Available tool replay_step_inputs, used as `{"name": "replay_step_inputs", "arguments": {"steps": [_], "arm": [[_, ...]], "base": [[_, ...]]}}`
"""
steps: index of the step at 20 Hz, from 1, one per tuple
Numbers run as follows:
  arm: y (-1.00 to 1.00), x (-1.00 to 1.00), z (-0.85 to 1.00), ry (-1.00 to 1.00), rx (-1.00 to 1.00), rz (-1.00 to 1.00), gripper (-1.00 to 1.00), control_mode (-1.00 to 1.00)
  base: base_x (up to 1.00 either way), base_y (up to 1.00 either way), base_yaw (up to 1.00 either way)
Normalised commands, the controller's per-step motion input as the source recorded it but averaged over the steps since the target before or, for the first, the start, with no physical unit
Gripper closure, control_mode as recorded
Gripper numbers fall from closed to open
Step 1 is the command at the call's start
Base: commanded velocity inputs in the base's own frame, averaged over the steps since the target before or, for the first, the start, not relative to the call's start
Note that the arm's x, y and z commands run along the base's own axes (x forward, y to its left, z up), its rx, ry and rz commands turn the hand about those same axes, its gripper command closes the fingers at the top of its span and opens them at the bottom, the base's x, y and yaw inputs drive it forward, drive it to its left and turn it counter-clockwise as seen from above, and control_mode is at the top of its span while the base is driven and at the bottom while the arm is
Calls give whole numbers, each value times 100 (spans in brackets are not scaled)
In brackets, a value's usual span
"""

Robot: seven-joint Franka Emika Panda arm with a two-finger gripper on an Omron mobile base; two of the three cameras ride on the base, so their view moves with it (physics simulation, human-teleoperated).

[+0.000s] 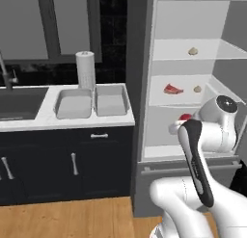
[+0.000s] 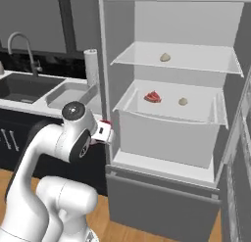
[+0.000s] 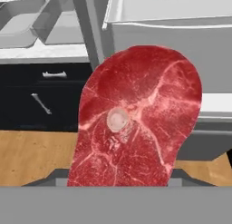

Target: Place one garlic and one steak in each tupperware on the nearby counter, to pack two identical lunches.

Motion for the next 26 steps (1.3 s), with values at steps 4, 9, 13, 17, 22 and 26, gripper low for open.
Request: {"name": "replay_step_inputs", "arguments": {"steps": [4,9,13,17,22,26], "arm": [[0,0,0,0,0,0,100,100],[0,0,0,0,0,0,100,100],[0,0,0,0,0,0,100,100],[0,0,0,0,0,0,100,100],[31,60,-16,9,-3,-5,100,-100],[42,100,-67,12,-1,-2,100,-100]], "base": [[-2,100,16],[94,95,-6],[100,53,-15],[100,35,-14],[40,16,-5],[0,0,0]]}}
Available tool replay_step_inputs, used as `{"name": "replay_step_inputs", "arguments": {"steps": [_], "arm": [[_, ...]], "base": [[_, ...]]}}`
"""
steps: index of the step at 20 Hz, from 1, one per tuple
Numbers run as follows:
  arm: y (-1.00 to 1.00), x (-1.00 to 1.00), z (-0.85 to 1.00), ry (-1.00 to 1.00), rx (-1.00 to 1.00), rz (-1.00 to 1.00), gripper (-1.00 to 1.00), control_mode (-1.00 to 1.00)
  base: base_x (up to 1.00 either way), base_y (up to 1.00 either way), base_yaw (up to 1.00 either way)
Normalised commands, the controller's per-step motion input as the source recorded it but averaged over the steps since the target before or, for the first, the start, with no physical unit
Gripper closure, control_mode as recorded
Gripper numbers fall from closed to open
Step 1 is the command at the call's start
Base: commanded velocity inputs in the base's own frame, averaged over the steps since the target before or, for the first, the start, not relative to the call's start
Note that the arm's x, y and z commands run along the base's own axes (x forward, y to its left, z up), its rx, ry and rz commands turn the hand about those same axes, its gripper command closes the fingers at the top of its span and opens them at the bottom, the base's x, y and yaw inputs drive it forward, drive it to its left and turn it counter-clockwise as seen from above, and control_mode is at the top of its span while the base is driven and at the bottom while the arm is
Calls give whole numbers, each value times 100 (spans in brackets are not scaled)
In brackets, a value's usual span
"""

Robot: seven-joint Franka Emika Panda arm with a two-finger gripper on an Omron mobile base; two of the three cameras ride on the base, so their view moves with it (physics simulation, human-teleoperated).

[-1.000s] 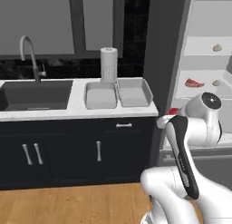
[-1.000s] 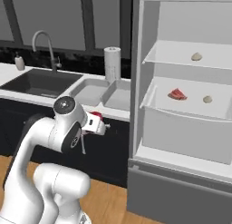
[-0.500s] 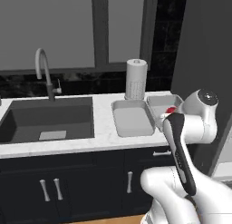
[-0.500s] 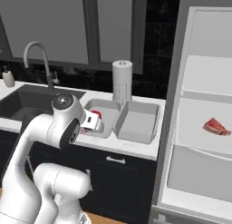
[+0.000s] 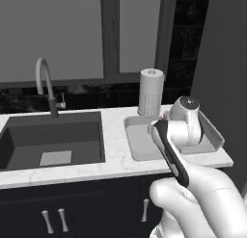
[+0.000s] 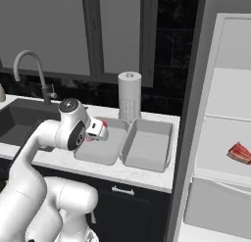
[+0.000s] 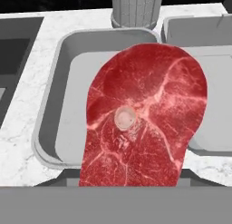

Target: Place one garlic and one steak in each tupperware on the nearby counter, to pack two identical lunches.

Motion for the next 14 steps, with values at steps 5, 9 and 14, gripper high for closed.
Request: {"name": "replay_step_inputs", "arguments": {"steps": [5,9,14], "arm": [[1,100,-73,1,1,0,100,-100],[4,100,-58,3,0,0,-100,-100],[1,67,4,8,0,-4,-100,-100]], "base": [[0,0,0],[0,0,0],[0,0,0]]}}
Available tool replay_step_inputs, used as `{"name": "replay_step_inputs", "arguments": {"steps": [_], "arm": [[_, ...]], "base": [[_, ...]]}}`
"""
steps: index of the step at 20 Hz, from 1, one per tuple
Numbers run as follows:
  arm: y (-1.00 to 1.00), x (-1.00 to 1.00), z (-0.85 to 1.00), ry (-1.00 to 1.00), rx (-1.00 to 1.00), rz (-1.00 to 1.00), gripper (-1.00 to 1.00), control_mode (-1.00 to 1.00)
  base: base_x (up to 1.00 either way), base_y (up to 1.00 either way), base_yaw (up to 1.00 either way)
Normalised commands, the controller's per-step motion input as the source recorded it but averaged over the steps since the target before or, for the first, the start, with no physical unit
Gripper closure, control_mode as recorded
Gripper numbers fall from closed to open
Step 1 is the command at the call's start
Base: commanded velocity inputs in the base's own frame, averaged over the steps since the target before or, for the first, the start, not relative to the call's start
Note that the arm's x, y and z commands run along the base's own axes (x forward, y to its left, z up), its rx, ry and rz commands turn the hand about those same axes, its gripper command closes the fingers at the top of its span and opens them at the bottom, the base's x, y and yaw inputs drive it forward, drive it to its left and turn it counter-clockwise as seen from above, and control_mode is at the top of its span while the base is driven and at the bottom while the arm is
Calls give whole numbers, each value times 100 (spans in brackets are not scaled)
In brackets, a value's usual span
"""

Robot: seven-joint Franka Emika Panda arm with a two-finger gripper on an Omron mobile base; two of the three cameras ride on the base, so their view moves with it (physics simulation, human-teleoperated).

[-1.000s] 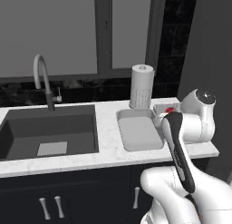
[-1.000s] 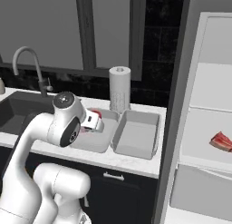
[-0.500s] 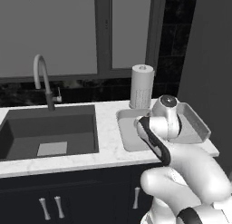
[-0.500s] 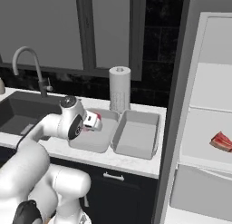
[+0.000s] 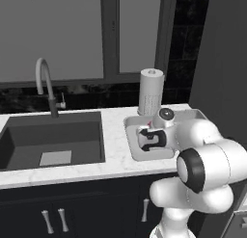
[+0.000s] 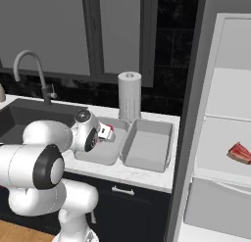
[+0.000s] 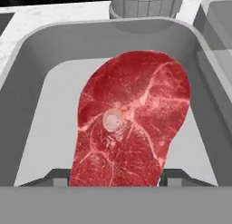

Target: Place one garlic and one steak in each tupperware on the nearby counter, to pack two identical lunches.

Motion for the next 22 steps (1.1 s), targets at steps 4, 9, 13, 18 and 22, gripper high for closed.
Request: {"name": "replay_step_inputs", "arguments": {"steps": [4,9,13,18,22], "arm": [[2,9,28,17,0,-1,-100,-100],[3,-50,52,6,0,0,-100,-100],[0,-100,31,0,0,0,-100,-100],[0,-40,0,0,0,0,-100,100],[0,0,0,0,0,0,-100,100]], "base": [[0,0,0],[0,0,0],[0,0,0],[-60,0,0],[-100,-5,0]]}}
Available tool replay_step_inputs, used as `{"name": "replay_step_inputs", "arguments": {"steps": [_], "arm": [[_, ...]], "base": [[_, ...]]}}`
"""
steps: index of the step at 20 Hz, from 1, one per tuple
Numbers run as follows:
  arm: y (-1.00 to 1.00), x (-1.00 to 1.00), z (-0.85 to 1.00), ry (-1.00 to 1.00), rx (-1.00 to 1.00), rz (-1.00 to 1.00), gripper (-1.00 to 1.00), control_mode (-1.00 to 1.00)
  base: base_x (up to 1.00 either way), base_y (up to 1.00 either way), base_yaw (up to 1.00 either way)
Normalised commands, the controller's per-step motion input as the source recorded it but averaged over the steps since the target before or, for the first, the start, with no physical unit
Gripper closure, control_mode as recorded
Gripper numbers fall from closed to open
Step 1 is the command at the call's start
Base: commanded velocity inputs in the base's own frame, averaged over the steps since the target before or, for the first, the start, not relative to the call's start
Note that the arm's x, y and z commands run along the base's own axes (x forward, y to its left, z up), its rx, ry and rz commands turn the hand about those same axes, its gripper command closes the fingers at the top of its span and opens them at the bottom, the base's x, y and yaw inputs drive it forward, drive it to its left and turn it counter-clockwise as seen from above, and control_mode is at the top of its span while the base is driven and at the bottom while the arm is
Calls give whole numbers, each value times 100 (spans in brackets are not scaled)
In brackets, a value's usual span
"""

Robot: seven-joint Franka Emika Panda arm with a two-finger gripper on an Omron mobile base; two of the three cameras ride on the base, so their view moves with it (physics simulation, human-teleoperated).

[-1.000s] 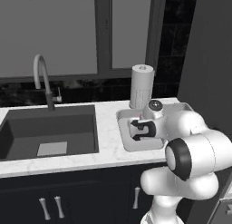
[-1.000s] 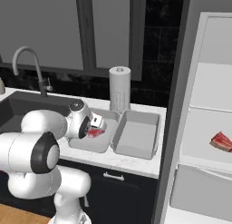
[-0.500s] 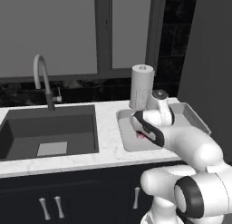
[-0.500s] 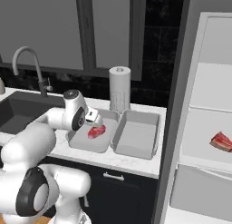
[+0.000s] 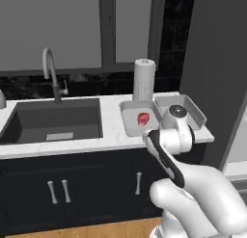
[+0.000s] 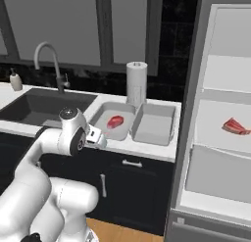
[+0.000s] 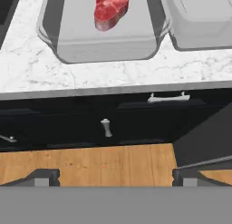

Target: Place one garlic and one steak in each tupperware on the nearby counter, to pack two identical lunches.

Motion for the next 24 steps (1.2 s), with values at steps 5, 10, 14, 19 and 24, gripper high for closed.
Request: {"name": "replay_step_inputs", "arguments": {"steps": [5,10,14,19,24], "arm": [[0,0,0,0,0,0,-100,100],[0,0,0,0,0,0,-100,100],[0,0,0,0,0,0,-100,100],[0,0,0,0,0,0,-100,100],[0,7,40,-5,0,12,-100,-100]], "base": [[-94,-86,-30],[5,-100,-35],[74,-100,-6],[77,-98,4],[35,-25,8]]}}
